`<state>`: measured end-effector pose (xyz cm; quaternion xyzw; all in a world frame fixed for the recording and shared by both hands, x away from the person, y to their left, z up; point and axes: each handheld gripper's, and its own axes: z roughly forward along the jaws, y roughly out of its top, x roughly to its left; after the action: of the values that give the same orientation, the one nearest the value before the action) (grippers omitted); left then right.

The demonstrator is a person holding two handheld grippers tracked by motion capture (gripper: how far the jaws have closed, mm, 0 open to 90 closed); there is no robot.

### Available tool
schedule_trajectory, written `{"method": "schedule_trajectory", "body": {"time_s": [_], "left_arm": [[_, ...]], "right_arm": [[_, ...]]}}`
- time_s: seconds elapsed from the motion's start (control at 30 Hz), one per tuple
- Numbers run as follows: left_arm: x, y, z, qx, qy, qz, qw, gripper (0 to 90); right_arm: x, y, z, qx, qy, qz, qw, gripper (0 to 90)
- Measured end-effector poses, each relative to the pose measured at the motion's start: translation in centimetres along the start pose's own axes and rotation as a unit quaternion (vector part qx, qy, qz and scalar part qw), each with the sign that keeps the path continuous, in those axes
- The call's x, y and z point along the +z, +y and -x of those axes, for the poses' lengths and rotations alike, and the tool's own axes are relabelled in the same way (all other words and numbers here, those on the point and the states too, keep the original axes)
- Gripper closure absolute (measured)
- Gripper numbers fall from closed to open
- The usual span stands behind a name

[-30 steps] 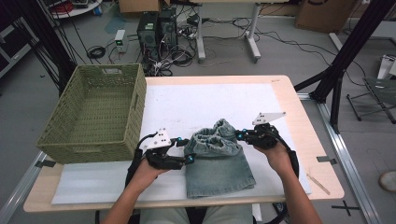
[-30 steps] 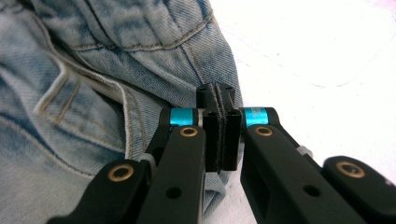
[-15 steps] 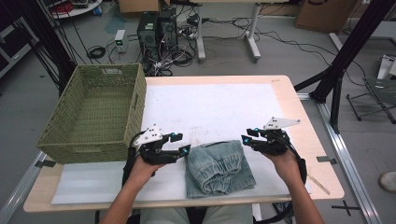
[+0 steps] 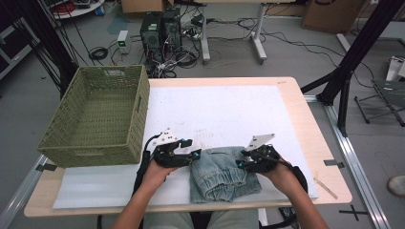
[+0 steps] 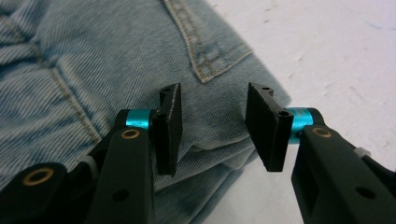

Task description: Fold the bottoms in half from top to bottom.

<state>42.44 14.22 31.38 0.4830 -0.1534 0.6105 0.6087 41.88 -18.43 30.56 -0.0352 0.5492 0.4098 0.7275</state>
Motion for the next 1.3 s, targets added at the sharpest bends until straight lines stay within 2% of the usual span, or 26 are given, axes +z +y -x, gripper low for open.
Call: {"method": "schedule_trajectory", "body": {"time_s": [0.1, 0.2, 0.23, 0.27, 0.3, 0.33, 0.37, 0.4, 0.43, 0.47, 0.5, 0.6, 0.63, 0.73, 0.77, 0.8, 0.83, 0.87, 0.9, 0.93, 1.03, 1.13, 1.2, 1.23, 1.27, 1.3], "left_arm": [[0.3, -0.4, 0.1, -0.010, -0.007, -0.023, 0.9997, 41.2], [0.2, -0.6, 0.0, -0.012, -0.003, -0.026, 0.9996, 40.9], [0.1, -0.6, 0.0, -0.012, -0.001, -0.031, 0.9995, 40.9], [0.1, -0.7, -0.1, -0.012, 0.001, -0.036, 0.9993, 40.9], [0.2, -0.9, -0.3, -0.014, 0.001, -0.046, 0.9988, 40.2], [0.2, -0.9, -0.3, -0.014, 0.001, -0.046, 0.9988, 40.1], [0.5, -1.0, -0.4, -0.009, -0.001, -0.053, 0.9986, 39.9], [0.5, -1.0, -0.4, -0.009, -0.001, -0.053, 0.9986, 40.0], [0.9, -1.2, -0.2, 0.007, 0.001, -0.056, 0.9984, 39.9], [0.9, -1.2, -0.2, 0.007, 0.001, -0.056, 0.9984, 40.0], [1.1, -1.4, -0.3, 0.007, 0.001, -0.065, 0.9978, 39.9], [1.3, -1.5, -0.3, -0.007, 0.001, -0.073, 0.9973, 39.0], [1.5, -1.6, -0.5, -0.024, -0.001, -0.085, 0.9961, 37.5], [1.5, -1.6, -0.6, -0.035, -0.003, -0.089, 0.9954, 37.2], [1.6, -1.6, -0.6, -0.038, -0.020, -0.093, 0.9948, 48.1], [1.6, -1.6, -0.6, -0.038, -0.020, -0.093, 0.9948, 53.1], [1.6, -1.6, -0.3, -0.028, -0.015, -0.091, 0.9953, 60.1], [1.6, -1.6, -0.3, -0.028, -0.015, -0.091, 0.9953, 66.0], [1.5, -1.4, -0.2, -0.024, -0.010, -0.087, 0.9959, 71.1], [1.5, -1.4, -0.2, -0.024, -0.010, -0.087, 0.9959, 73.8], [1.4, -0.3, -0.2, -0.005, -0.003, -0.067, 0.9977, 76.6], [1.7, 0.4, -0.8, -0.006, 0.002, -0.057, 0.9983, 76.9], [2.3, 1.2, -1.4, -0.003, 0.009, -0.055, 0.9985, 76.9], [3.0, 1.9, -2.0, 0.006, 0.016, -0.045, 0.9988, 76.8], [3.0, 1.9, -2.0, 0.006, 0.016, -0.045, 0.9988, 76.8], [3.6, 2.7, -2.5, 0.026, 0.026, -0.033, 0.9988, 76.7]], "right_arm": [[-0.2, -0.2, -0.3, -0.011, 0.009, -0.008, 0.9999, 58.6], [-0.5, -0.3, -0.2, -0.005, 0.017, -0.008, 0.9998, 58.0], [-0.9, -0.2, 0.2, 0.007, 0.028, 0.005, 0.9996, 52.8], [-0.9, -0.2, 0.2, 0.007, 0.028, 0.005, 0.9996, 52.8], [-1.4, -0.1, 0.9, 0.038, 0.025, 0.041, 0.9981, 44.3], [-1.4, -0.1, 0.9, 0.038, 0.025, 0.041, 0.9981, 44.3], [-1.3, 0.1, 1.5, 0.055, 0.000, 0.053, 0.9971, 43.2], [-1.3, 0.1, 1.5, 0.055, 0.000, 0.053, 0.9971, 43.2], [-0.7, 0.2, 2.0, 0.069, -0.024, 0.041, 0.9964, 38.8], [-0.7, 0.2, 2.0, 0.069, -0.024, 0.041, 0.9964, 38.8], [0.3, 0.3, 2.5, 0.092, -0.027, 0.009, 0.9954, 37.3], [1.2, 0.2, 2.5, 0.102, -0.022, -0.005, 0.9945, 37.4], [1.5, 0.0, 2.3, 0.116, -0.017, -0.007, 0.9931, 39.1], [1.5, -0.1, 2.3, 0.122, -0.007, -0.006, 0.9925, 45.5], [1.5, -0.3, 2.3, 0.130, 0.008, -0.004, 0.9914, 55.0], [1.5, -0.3, 2.3, 0.130, 0.008, -0.004, 0.9914, 55.0], [1.6, -0.4, 2.5, 0.148, 0.026, -0.006, 0.9886, 64.2], [1.6, -0.4, 2.5, 0.148, 0.026, -0.006, 0.9886, 64.2], [1.5, -0.4, 2.6, 0.147, 0.034, -0.006, 0.9885, 71.8], [1.5, -0.4, 2.6, 0.147, 0.034, -0.006, 0.9885, 71.8], [1.2, 0.0, 2.5, 0.127, 0.022, -0.002, 0.9916, 76.3], [1.1, 0.1, 2.6, 0.124, 0.010, 0.003, 0.9922, 76.4], [1.0, 0.3, 3.1, 0.134, -0.003, 0.012, 0.9909, 76.4], [1.0, 0.6, 3.8, 0.146, -0.017, 0.024, 0.9889, 76.3], [1.0, 0.6, 3.8, 0.146, -0.017, 0.024, 0.9889, 76.3], [1.0, 0.9, 4.5, 0.160, -0.026, 0.032, 0.9862, 76.2]]}}
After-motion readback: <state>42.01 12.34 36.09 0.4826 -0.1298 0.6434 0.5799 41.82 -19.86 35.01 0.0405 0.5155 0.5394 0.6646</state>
